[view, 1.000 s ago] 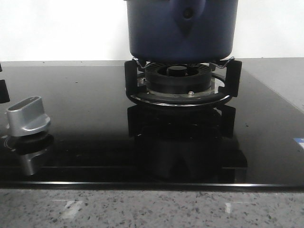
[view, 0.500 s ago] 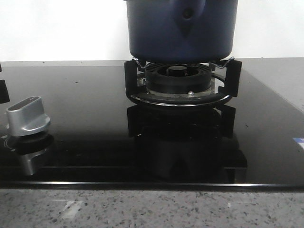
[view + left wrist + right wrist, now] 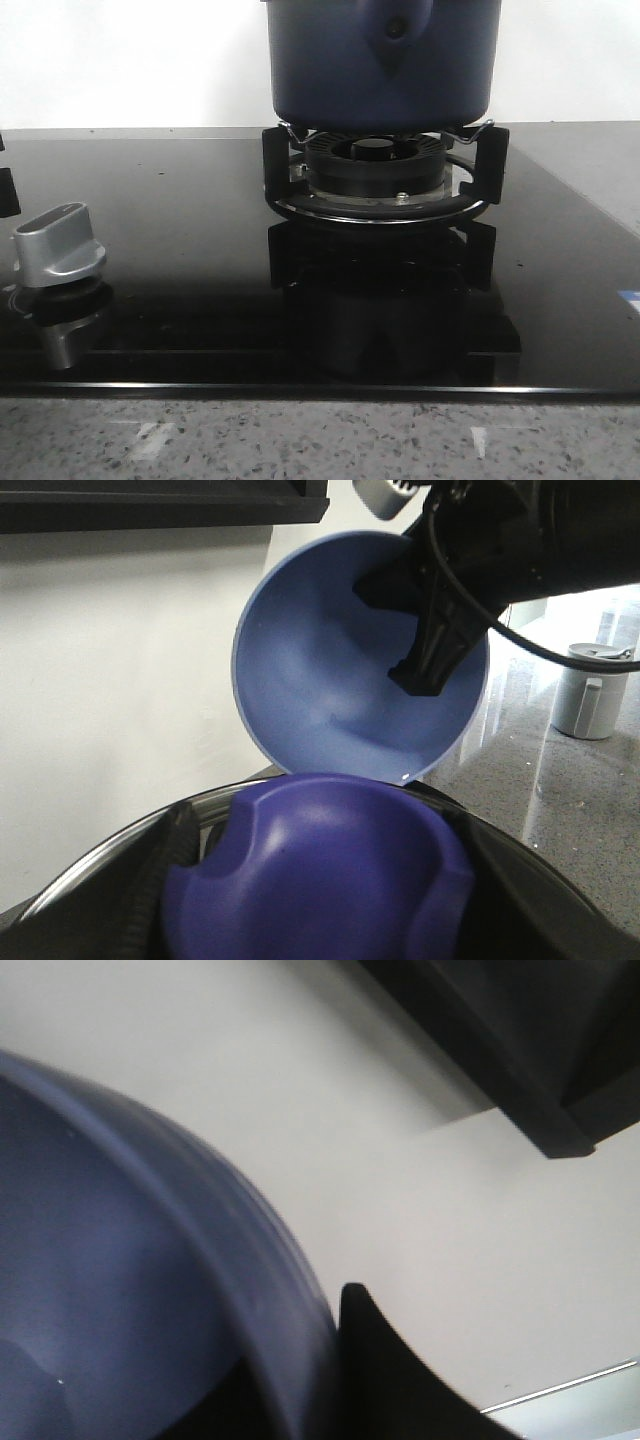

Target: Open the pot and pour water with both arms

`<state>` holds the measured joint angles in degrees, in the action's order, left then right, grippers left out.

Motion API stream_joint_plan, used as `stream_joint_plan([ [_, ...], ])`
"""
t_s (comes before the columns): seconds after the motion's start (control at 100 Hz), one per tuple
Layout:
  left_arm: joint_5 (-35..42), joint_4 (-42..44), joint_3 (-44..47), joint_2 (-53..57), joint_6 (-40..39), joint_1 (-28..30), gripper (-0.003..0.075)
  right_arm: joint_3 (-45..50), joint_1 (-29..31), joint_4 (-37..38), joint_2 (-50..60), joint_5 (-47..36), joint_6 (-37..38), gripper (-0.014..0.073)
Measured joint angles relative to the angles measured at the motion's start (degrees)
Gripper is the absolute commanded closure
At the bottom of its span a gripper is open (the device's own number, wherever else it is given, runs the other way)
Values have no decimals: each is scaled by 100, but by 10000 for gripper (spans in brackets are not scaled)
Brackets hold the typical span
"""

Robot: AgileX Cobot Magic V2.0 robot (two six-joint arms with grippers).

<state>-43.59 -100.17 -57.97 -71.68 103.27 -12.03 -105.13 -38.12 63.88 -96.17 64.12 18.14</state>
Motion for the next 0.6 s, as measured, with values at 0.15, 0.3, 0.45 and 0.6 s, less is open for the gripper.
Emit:
stream_joint_plan([
  [0.15, 0, 0, 0, 0, 0, 0, 447, 0, -138, 672, 0, -13, 24, 656],
  [0.3, 0, 0, 0, 0, 0, 0, 447, 0, -296, 1208, 0, -34, 24, 656],
  [0.45, 0, 0, 0, 0, 0, 0, 447, 0, -463, 1822, 0, -140, 24, 662],
  [0.6, 0, 0, 0, 0, 0, 0, 447, 0, -569, 2283, 0, -226, 24, 662],
])
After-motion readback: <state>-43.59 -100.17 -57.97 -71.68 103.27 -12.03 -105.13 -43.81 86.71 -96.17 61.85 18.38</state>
